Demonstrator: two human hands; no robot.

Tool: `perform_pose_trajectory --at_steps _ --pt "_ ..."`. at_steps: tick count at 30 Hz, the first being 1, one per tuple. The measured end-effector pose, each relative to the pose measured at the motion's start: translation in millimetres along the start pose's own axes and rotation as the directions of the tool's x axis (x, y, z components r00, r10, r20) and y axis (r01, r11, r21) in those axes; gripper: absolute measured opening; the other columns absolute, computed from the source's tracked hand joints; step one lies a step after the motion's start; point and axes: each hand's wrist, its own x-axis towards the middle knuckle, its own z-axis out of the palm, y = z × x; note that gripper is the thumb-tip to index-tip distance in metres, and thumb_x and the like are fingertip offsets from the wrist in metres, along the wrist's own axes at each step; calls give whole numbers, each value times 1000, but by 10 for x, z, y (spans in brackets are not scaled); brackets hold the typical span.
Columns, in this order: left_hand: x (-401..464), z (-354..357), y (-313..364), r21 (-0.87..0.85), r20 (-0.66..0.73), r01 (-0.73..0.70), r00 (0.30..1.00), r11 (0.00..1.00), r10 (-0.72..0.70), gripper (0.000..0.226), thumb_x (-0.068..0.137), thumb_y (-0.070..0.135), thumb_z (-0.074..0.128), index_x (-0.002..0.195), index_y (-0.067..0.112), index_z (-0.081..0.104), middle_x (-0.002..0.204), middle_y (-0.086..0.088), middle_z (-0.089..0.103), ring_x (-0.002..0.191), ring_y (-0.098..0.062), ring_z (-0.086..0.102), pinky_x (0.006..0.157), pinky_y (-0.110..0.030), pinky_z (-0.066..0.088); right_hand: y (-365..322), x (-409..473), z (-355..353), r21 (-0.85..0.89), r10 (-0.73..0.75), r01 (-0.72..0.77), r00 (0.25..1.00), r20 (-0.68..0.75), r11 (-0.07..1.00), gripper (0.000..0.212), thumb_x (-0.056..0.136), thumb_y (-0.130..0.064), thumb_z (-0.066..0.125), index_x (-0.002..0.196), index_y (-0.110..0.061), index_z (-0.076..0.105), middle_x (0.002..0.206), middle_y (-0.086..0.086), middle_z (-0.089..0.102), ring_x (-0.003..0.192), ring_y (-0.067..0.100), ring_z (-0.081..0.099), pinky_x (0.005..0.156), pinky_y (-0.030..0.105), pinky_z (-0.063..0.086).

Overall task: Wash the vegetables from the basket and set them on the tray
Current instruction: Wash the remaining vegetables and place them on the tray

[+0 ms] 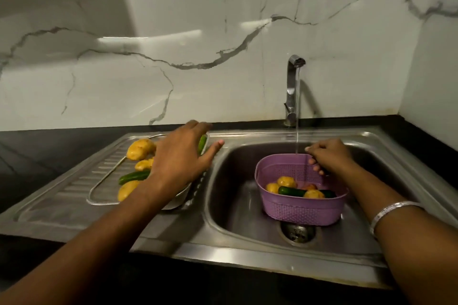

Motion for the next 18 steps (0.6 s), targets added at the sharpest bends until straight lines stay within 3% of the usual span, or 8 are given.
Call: perform_pose_trajectory --at_steps 3,6,9,12,16,18 --pt "168 150 442 -157 -4 -131 991 979 132 41 92 56 61 127 34 60 113 13 66 101 -9 62 80 -30 52 54 40 6 -33 35 -34 999 25 999 19 99 -18 63 88 -5 73 68 11 70 52 19 61 49 29 48" --pt "382 587 897 -292 241 -164 941 942 238 33 90 43 69 121 32 65 110 10 69 100 -10 64 88 -34 55 115 91 24 -110 55 -46 995 85 993 19 98 -19 64 85 -8 72 69 10 70 54 20 64 55 32 53" --pt "566 1229 1252 -308 551 -139 780 941 295 26 89 32 70 113 23 73 107 -1 73 99 -19 68 91 -39 56 189 152 36 -317 65 -19 989 135 948 15 91 -21 72 79 -13 71 70 6 72 62 19 69 61 32 56" --pt "593 1746 1403 -247 797 -95 547 964 258 31 93 22 66 121 8 70 121 -15 68 113 -31 63 96 -35 48 280 167 121 -478 157 13 937 313 878 9 87 -21 76 87 -16 69 94 8 73 92 24 71 85 38 58" --pt "621 2105 1393 -234 865 -18 452 972 217 35 95 18 60 129 10 65 131 -12 65 121 -30 59 101 -32 44 304 210 167 -729 310 128 846 434 673 37 84 -33 79 115 -19 65 116 3 64 106 21 61 95 34 49" --pt "620 2165 1335 -228 882 33 430 973 192 38 97 19 58 134 12 61 136 -9 61 124 -29 57 103 -32 43 281 235 191 -755 344 120 836 427 645 46 81 -36 81 121 -19 63 119 2 62 111 22 60 96 35 49"
